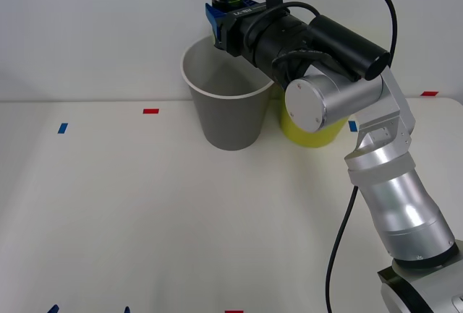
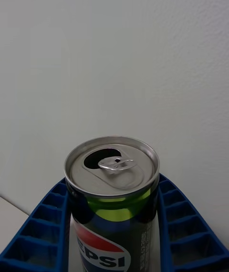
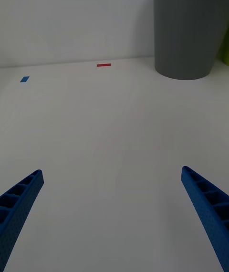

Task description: Put cans in the gray bin and PET bottles in the light green bin.

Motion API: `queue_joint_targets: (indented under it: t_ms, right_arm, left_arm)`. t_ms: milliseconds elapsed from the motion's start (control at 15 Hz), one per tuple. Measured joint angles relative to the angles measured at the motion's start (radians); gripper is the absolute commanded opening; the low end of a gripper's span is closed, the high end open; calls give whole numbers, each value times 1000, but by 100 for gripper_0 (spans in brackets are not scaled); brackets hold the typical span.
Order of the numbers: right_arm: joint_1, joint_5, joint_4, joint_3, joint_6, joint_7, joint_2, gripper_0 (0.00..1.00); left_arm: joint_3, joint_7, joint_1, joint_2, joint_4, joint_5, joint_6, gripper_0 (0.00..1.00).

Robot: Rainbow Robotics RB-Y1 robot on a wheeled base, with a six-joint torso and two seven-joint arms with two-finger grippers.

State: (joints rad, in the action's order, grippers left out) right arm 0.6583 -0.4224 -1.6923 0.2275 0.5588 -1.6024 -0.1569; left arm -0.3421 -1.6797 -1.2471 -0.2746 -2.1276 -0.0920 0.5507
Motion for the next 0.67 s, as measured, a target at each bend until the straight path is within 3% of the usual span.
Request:
queue_joint_targets:
  t_ms: [333, 667]
  right_arm:
    - [-34, -3, -81, 0, 0, -12, -2, 100]
    - [-238, -5, -344, -3, -1, 5, -60, 100]
  left_arm:
    - [0, 0, 0, 0, 0, 0, 0, 100]
    - [0, 0, 0, 0, 0, 0, 0, 100]
